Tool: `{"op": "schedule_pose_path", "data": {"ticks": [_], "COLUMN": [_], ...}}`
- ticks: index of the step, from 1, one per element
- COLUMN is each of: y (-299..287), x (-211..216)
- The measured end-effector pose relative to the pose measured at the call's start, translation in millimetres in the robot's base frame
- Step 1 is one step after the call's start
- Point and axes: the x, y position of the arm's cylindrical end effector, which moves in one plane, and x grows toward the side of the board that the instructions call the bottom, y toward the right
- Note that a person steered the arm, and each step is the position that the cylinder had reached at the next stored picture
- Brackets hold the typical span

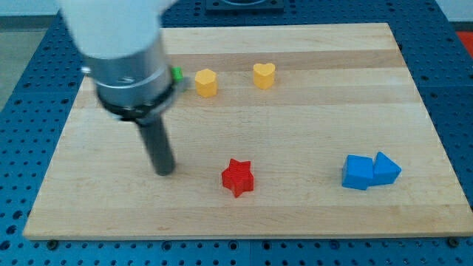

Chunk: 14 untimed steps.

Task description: Place the red circle to the left side of the red star

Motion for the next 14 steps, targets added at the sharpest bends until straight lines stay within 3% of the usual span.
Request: {"op": "schedule_pose_path", "data": {"ticks": [2,3,4,5,6,7,8,10,11,13,14], "y": [-143,-158,-159,-154,-105,-29,-1,-44,-57,-76,-90], "x": [-70,-92,-141,-224,-279,-299,-287,-205,-188,-232,-200]}}
